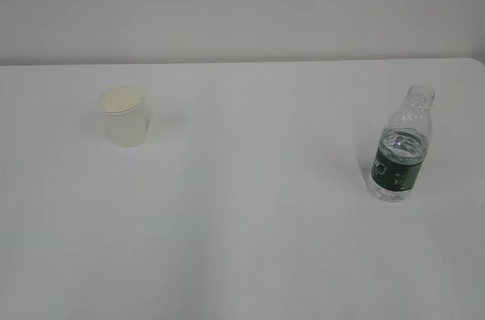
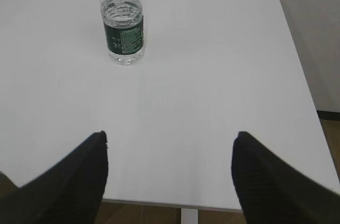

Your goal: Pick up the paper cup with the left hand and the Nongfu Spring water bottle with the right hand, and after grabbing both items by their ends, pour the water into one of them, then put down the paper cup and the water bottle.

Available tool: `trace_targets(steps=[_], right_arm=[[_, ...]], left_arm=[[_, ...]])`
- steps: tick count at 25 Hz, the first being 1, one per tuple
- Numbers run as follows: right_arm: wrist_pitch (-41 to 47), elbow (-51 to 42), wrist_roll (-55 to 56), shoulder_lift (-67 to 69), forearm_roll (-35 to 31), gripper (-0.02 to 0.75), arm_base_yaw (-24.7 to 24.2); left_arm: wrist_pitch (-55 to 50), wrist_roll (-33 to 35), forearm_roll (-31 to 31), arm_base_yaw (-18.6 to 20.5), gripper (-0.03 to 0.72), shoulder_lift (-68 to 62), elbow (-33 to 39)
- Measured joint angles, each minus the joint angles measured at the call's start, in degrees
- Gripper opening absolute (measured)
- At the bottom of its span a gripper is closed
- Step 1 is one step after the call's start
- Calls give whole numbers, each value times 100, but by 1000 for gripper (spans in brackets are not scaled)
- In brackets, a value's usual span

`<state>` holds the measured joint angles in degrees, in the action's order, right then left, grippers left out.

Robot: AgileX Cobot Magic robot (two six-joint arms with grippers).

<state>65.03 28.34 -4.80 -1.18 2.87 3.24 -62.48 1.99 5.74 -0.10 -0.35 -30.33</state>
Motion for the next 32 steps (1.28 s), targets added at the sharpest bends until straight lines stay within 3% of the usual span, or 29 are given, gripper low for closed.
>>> trace_targets(steps=[12, 24, 32], right_arm=[[-67, 71, -10, 0, 0, 554, 0], [-1063, 175, -417, 0, -287, 554, 0], [-1390, 175, -420, 11, -287, 554, 0]], left_arm=[[0, 0, -11, 0, 568, 0, 0], [62, 0, -68, 0, 568, -190, -60], [992, 0, 71, 0, 568, -650, -123]])
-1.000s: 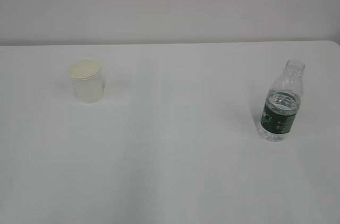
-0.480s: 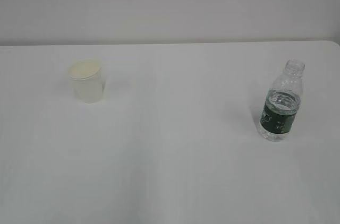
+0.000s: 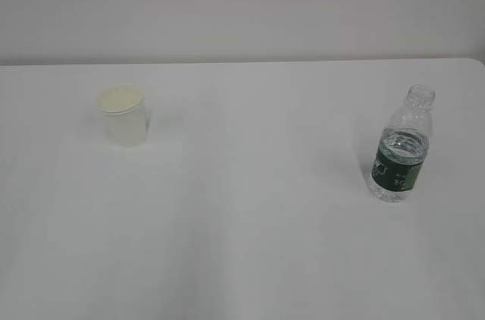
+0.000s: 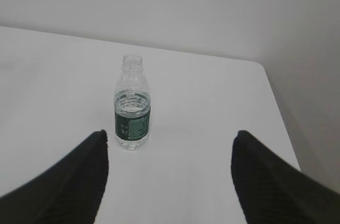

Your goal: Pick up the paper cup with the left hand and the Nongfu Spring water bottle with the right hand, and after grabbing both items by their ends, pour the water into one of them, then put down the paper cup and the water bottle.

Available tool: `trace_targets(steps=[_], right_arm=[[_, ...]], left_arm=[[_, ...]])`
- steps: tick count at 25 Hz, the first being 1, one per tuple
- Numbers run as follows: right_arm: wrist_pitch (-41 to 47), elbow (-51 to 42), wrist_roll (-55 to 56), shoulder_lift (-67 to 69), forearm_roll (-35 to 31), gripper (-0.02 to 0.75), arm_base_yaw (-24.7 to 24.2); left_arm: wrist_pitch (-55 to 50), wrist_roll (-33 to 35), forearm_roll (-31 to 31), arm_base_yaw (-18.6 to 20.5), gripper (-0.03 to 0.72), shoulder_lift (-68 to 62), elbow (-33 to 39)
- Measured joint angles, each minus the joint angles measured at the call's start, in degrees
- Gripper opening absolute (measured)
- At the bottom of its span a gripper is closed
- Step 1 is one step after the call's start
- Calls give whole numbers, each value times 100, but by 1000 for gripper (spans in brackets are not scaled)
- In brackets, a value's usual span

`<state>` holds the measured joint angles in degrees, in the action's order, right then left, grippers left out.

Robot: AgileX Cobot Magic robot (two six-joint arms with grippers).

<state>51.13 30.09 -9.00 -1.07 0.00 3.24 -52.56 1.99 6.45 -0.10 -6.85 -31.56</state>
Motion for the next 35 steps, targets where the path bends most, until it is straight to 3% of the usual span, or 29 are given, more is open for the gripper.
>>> trace_targets(steps=[16, 26, 35], right_arm=[[-1850, -62, -9, 1660, -68, 554, 0], [-3511, -814, -9, 2374, -316, 554, 0], [-4091, -893, -9, 2663, -337, 554, 0]], left_arm=[[1865, 116, 101, 0, 568, -1264, 0], [2635, 265, 101, 0, 568, -1978, 10], [3766, 287, 80, 0, 568, -2096, 859]])
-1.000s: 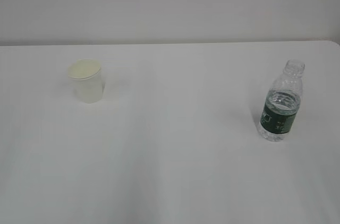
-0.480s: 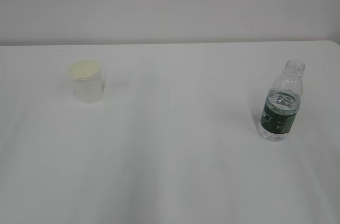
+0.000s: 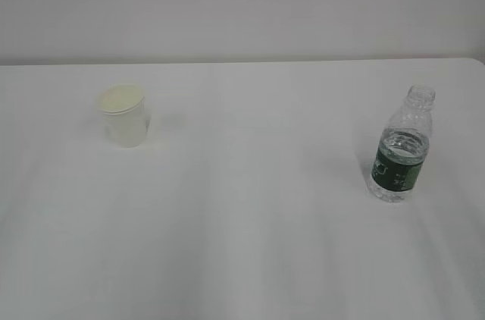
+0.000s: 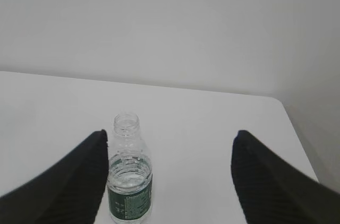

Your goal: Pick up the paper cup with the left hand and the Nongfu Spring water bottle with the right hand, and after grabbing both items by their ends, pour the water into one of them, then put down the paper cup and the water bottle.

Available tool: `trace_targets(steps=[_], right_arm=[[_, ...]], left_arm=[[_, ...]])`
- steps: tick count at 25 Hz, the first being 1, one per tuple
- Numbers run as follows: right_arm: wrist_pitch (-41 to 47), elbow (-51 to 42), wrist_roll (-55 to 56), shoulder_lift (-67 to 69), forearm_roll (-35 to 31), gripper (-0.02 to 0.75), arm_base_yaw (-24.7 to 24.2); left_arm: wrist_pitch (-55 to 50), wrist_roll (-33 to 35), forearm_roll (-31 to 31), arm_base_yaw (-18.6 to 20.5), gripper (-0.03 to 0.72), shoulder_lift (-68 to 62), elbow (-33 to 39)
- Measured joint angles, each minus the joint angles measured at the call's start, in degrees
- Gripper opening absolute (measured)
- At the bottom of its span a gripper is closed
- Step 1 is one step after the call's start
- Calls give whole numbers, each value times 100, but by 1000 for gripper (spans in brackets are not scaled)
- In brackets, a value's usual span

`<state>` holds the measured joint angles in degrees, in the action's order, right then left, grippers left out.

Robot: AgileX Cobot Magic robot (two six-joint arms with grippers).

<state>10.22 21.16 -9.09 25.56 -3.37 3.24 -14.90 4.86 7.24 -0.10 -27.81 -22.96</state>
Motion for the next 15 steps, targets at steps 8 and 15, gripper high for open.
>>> trace_targets(steps=[8, 15], right_arm=[[-426, 0, -18, 624, 34, 554, 0], [-744, 0, -18, 1004, 74, 554, 21]], left_arm=[[393, 10, 0, 0, 568, -72, 70], [550, 10, 46, 0, 568, -573, 70]])
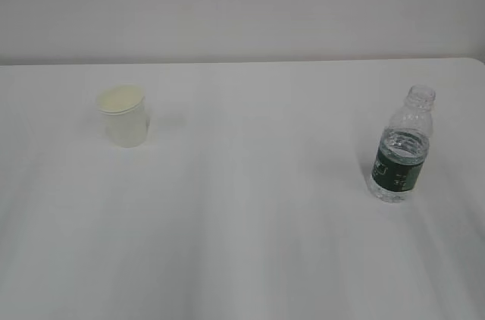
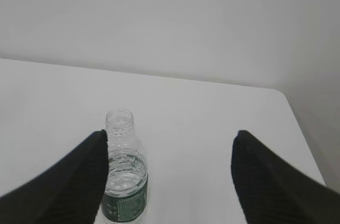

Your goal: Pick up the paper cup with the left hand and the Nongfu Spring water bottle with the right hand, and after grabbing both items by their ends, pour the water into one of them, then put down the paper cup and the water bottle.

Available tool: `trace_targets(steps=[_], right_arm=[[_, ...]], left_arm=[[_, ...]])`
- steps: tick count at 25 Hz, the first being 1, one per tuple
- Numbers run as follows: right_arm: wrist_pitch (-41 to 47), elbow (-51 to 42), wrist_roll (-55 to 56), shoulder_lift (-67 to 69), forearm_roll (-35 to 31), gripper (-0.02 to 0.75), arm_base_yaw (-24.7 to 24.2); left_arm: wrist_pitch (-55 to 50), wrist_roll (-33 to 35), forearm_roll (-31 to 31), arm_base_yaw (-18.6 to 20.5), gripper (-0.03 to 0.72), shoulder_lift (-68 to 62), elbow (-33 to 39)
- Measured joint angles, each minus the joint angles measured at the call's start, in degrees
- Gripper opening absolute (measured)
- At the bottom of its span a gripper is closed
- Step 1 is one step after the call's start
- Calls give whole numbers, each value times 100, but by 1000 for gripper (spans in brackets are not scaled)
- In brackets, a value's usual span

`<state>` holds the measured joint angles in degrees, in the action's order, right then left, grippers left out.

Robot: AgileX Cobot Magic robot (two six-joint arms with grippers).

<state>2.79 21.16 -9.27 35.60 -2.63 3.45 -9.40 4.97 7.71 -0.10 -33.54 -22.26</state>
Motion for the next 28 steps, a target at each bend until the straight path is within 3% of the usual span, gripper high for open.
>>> trace_targets(steps=[9, 19, 28], right_arm=[[-393, 0, -9, 578, 34, 554, 0], [-968, 0, 397, 1266, 178, 554, 41], [-1737, 0, 533, 2150, 490, 554, 710]], left_arm=[[99, 0, 63, 0, 568, -125, 0], [770, 0, 402, 0, 568, -1220, 0], [1371, 0, 575, -144, 567, -1985, 25]])
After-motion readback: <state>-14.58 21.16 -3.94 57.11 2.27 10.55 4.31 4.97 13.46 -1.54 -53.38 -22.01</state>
